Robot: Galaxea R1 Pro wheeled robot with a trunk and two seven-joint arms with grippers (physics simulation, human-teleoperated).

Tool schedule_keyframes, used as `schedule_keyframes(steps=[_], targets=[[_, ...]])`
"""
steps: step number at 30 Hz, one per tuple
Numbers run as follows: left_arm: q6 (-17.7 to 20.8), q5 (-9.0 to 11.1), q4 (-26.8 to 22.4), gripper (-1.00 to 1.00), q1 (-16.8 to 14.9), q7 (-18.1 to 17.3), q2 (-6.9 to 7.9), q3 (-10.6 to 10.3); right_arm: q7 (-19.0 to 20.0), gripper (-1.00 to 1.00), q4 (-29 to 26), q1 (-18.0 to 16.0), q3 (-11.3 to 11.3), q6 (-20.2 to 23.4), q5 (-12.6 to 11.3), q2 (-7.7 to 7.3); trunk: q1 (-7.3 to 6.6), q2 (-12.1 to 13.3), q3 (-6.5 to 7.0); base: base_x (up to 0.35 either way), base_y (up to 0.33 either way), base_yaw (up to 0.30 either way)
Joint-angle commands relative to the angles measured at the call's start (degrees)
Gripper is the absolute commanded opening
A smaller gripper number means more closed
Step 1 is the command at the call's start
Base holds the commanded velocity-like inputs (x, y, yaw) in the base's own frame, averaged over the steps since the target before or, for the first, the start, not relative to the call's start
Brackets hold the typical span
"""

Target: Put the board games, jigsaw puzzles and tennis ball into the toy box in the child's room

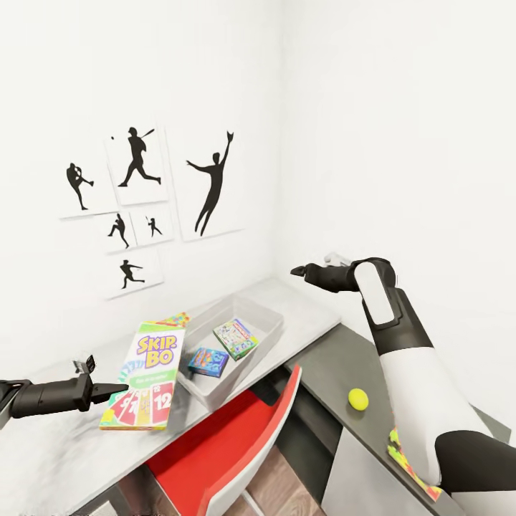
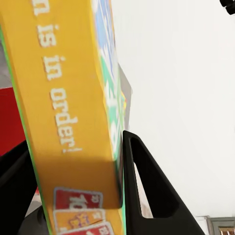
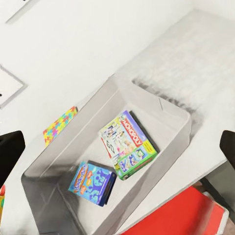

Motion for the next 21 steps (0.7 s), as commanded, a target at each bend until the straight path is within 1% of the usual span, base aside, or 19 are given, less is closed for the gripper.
schedule_keyframes(steps=[1,6,15,21], targets=[[0.6,0.2,0.0,-1.00,-0.1,-0.2,0.06,-0.3,-0.6,1.00,0.0,-0.1,0.0,0.1,-0.6,-0.03,0.05,-0.1,-0.20,0.116,-0.121,0.219],[0.6,0.2,0.0,-1.00,-0.1,-0.2,0.06,-0.2,-0.6,1.00,-0.1,0.0,-0.1,0.2,-0.9,-0.09,0.05,-0.1,-0.49,0.214,-0.071,0.231],[0.5,0.2,0.0,-1.00,-0.1,-0.2,0.06,-0.2,-0.6,1.00,-0.1,0.3,-0.1,0.2,-1.1,-0.10,0.05,-0.1,-0.95,0.310,-0.021,0.242],[0.5,0.2,0.0,-1.00,-0.1,-0.2,0.06,-0.2,-0.5,1.00,-0.2,0.4,-0.1,0.2,-1.1,-0.20,0.05,-0.1,-1.24,0.287,-0.166,0.243]])
